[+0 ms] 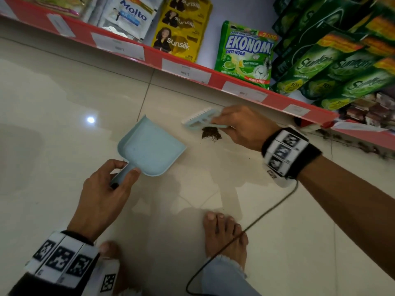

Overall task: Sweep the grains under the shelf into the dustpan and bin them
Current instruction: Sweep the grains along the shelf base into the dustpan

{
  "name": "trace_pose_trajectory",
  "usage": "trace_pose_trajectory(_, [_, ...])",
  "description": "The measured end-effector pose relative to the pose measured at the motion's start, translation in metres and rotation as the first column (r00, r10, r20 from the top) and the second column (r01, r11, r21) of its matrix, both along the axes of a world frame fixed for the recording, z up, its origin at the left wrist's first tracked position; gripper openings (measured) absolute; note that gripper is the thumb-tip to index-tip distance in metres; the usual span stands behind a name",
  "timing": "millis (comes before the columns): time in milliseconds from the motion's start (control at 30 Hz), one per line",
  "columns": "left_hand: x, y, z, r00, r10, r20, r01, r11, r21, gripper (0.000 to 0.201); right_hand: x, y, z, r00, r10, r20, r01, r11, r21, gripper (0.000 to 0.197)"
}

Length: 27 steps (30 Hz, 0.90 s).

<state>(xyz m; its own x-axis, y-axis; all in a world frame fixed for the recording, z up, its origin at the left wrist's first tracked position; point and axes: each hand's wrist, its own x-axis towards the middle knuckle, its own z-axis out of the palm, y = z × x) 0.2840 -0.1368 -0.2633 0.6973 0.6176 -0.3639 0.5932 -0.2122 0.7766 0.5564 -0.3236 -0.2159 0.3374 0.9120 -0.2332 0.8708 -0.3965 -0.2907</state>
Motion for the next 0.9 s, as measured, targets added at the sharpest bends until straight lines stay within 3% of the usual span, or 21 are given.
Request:
trace_pose_trajectory(167, [-0.004, 0.001, -0.001, 0.999, 0.032, -0.004, -0.032, 0.999, -0.015, 0.022, 0.005, -0.026, 0.015, 0.997, -0.076, -0.024, 0.079, 0.988, 0.132, 0.029])
trace_pose_trajectory(300, [-0.003, 0.001, 0.001, 1.0, 0.015, -0.004, -0.015, 1.0, -0.025, 0.024, 0.001, -0.004, 0.011, 0.948, -0.248, -0.201, 0.299, 0.91, 0.288, 0.029])
trace_pose_trajectory(367, [-0.003, 0.001, 0.002, 1.0, 0.008, -0.003, -0.008, 1.0, -0.03, 0.024, -0.006, 0.018, 0.003, 0.926, -0.264, -0.271, 0.344, 0.885, 0.314, 0.027])
trace_pose_trajectory(467, [-0.006, 0.002, 0.004, 1.0, 0.005, -0.013, -0.005, 0.999, -0.033, 0.024, -0.015, 0.047, -0.006, 0.967, -0.129, -0.218, 0.192, 0.937, 0.294, 0.031])
trace_pose_trajectory(567, [-0.012, 0.004, 0.004, 1.0, 0.025, -0.018, -0.026, 0.999, -0.026, 0.024, -0.009, 0.049, -0.009, 0.997, 0.022, -0.076, -0.016, 0.997, 0.081, 0.037])
trace_pose_trajectory(633, [-0.014, 0.005, 0.004, 0.999, 0.039, -0.019, -0.039, 0.999, -0.023, 0.024, 0.0, 0.034, -0.004, 0.997, 0.054, -0.052, -0.056, 0.997, -0.045, 0.035])
trace_pose_trajectory(700, [-0.016, 0.006, 0.002, 0.998, 0.051, -0.025, -0.052, 0.999, -0.016, 0.024, 0.008, 0.011, 0.004, 0.998, 0.053, -0.046, -0.056, 0.996, -0.066, 0.029])
trace_pose_trajectory(800, [-0.013, 0.005, -0.001, 0.998, 0.059, -0.023, -0.06, 0.998, -0.027, 0.023, 0.014, -0.016, 0.015, 0.997, -0.039, -0.06, 0.044, 0.995, 0.093, 0.026])
trace_pose_trajectory(900, [-0.007, 0.002, -0.001, 0.999, 0.037, -0.008, -0.038, 0.999, -0.03, 0.022, 0.009, -0.019, 0.016, 0.975, -0.192, -0.11, 0.217, 0.928, 0.302, 0.022])
